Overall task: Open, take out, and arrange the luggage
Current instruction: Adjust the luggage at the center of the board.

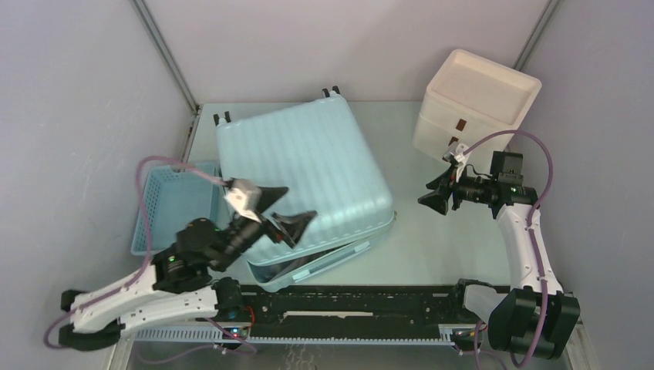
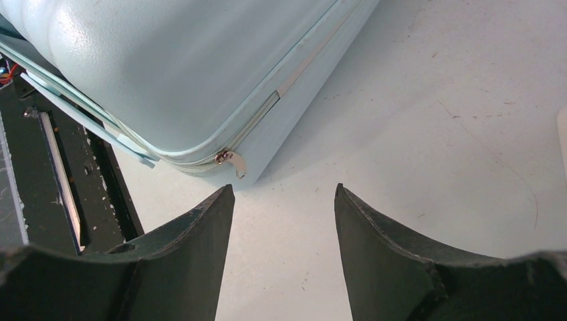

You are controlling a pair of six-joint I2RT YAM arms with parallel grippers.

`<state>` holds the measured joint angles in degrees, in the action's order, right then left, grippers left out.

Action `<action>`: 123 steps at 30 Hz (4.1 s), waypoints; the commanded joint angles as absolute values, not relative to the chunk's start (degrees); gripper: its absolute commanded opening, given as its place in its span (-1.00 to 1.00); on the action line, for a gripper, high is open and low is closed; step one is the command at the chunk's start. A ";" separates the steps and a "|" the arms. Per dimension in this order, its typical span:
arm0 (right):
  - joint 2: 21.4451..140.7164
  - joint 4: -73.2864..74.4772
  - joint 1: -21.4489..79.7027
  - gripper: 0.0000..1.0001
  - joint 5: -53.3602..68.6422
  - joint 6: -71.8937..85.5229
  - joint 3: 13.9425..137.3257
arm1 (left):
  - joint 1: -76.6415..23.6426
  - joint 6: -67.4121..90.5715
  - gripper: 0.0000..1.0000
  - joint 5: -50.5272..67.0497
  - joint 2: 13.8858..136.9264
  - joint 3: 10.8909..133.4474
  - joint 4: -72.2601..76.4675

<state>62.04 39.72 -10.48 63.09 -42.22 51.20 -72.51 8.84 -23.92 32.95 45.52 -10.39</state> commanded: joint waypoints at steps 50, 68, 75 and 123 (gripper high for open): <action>62.50 39.95 -10.63 0.32 63.61 -42.36 52.03 | 18.82 44.05 -0.64 3.34 51.58 37.08 -15.40; 62.66 39.99 -9.25 0.32 64.31 -42.01 52.03 | 15.21 48.46 -0.75 8.05 73.82 44.52 -14.01; 63.07 40.17 -8.97 0.32 64.93 -41.92 52.03 | 9.33 47.47 -0.75 8.81 81.80 51.93 -13.16; 69.42 24.56 8.81 0.12 44.08 -29.14 55.98 | 10.12 24.03 0.47 37.50 31.37 42.00 -11.23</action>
